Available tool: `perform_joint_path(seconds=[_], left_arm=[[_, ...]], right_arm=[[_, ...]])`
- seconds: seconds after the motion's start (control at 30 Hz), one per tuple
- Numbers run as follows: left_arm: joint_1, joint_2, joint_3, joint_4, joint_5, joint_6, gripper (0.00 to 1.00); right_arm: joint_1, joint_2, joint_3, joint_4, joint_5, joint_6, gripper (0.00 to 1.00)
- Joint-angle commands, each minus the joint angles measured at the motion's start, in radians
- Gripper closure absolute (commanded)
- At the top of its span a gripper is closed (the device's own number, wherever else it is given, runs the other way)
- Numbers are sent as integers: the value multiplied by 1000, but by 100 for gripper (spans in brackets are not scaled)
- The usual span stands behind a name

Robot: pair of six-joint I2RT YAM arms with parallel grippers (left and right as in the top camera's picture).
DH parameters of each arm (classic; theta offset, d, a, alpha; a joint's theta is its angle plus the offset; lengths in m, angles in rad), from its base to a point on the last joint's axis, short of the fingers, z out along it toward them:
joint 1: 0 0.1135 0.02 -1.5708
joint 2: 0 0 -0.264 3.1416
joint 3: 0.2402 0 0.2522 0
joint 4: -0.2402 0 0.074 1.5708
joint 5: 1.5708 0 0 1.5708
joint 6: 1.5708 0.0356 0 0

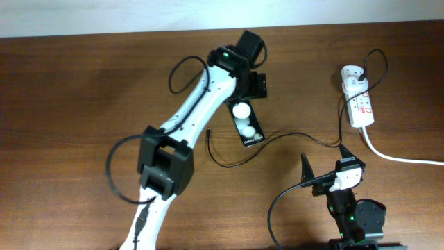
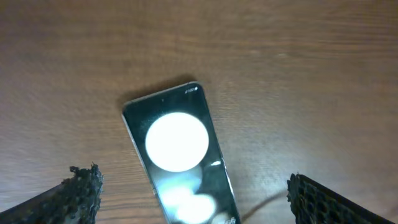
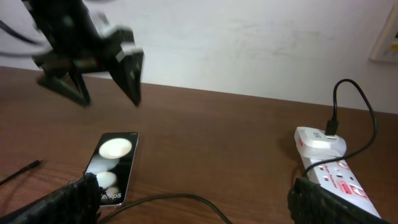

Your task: Plug charger to phone and switch on socket

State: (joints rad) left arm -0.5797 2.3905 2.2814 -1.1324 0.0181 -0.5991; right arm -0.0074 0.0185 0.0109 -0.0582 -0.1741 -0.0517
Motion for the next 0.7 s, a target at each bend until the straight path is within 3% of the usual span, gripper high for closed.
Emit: perform_joint_path(seconds=[0.0, 0.07, 0.37, 0.47, 0.67], left_arm=[[-30, 84, 27, -6, -38, -170, 1], [-49, 131, 27, -32, -37, -219, 1], [-59, 252, 24, -58, 29, -209, 1], [-59, 252, 24, -71, 27, -89, 10], [-2, 252, 24, -139, -5, 161, 11]], right_arm=[[1, -2, -5, -6, -8, 8, 1], [1, -2, -5, -6, -8, 8, 1], [1, -2, -5, -6, -8, 8, 1], [1, -2, -5, -6, -8, 8, 1], [0, -2, -5, -6, -8, 8, 1]])
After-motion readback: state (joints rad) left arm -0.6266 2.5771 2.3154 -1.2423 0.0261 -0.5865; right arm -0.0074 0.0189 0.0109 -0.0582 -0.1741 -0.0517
